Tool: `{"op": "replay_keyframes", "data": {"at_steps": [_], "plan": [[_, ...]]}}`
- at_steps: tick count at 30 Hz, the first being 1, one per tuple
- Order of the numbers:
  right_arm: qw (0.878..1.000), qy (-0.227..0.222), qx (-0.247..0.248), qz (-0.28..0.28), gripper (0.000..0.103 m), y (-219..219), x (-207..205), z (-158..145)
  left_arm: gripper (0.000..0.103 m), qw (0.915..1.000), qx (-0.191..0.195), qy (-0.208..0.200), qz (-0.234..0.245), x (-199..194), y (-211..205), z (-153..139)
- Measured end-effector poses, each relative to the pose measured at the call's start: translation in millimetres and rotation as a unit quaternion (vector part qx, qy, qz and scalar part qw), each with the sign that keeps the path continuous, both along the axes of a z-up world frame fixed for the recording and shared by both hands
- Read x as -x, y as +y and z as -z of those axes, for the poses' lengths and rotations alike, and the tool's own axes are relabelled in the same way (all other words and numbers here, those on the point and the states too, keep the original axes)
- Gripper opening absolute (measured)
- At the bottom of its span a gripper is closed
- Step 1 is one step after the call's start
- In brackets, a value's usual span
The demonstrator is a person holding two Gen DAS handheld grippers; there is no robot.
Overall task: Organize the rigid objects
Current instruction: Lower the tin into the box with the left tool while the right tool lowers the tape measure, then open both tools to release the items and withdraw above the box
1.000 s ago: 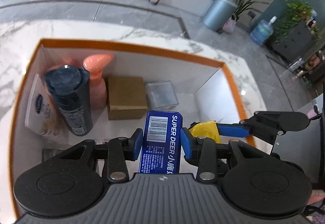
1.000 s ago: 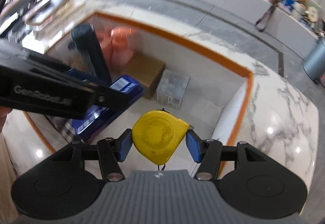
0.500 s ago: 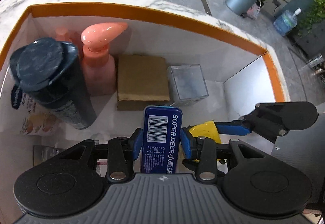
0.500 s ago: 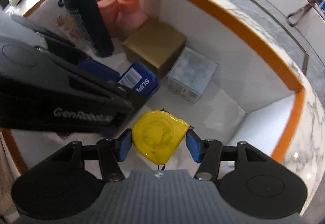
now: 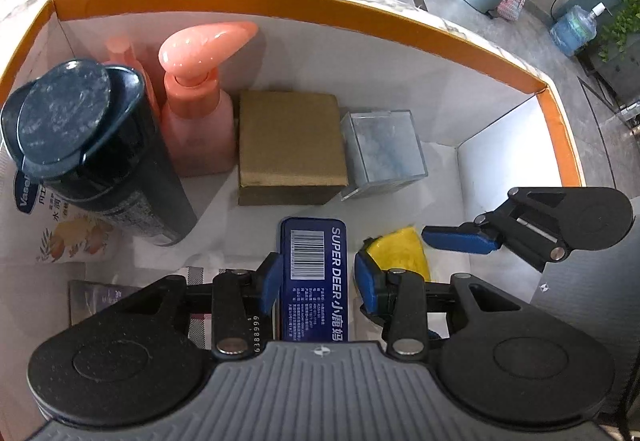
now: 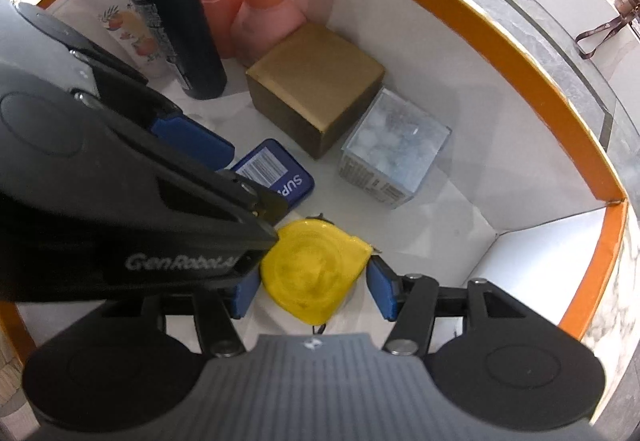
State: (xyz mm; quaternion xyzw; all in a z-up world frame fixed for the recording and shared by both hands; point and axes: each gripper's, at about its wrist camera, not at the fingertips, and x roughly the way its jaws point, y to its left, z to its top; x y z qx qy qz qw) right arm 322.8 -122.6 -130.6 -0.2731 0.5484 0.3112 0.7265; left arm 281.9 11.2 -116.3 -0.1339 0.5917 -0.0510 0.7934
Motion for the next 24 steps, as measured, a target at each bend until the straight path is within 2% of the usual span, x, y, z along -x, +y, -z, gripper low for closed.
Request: {"op": "replay_keyframes", "data": {"at_steps": [5, 9, 13, 17, 21, 22, 24], "plan": [[1.0, -0.005, -0.007, 0.005, 0.066, -2.0, 3.2, -4.3, 0.046, 1.0, -0.005, -0.004, 0.001, -7.8, -5.2, -7.0], [1.0, -0.015, -0.013, 0.015, 0.066, -6.2, 11.9, -14.4, 0.047, 0.9997, -0.005, -0.023, 0.01, -3.5, -8.0, -20.2], [0.998, -0.036, -0.033, 0.04, 0.07, -11.2, 24.6, -34.1, 0.052, 0.9975, -0.007, -0.064, 0.03, 13.9, -9.1, -43.5], [0.993, -0.077, -0.056, 0.065, 0.074, -17.1, 45.6, -65.3, 0.06, 0.9927, -0.013, -0.115, 0.034, 35.4, -4.5, -75.0], [0.98, -0.119, -0.102, 0.119, 0.079, -28.9, 68.7, -100.1, 0.068, 0.9813, -0.029, -0.188, 0.03, 63.8, 4.5, -113.8], [0.977, -0.129, -0.111, 0.132, 0.079, -35.6, 64.5, -107.4, 0.069, 0.9765, -0.034, -0.21, 0.031, 72.2, 5.3, -121.6], [0.964, -0.159, -0.134, 0.165, 0.08, -45.1, 76.9, -119.9, 0.079, 0.9637, -0.047, -0.26, 0.038, 93.1, 5.3, -136.9]]}}
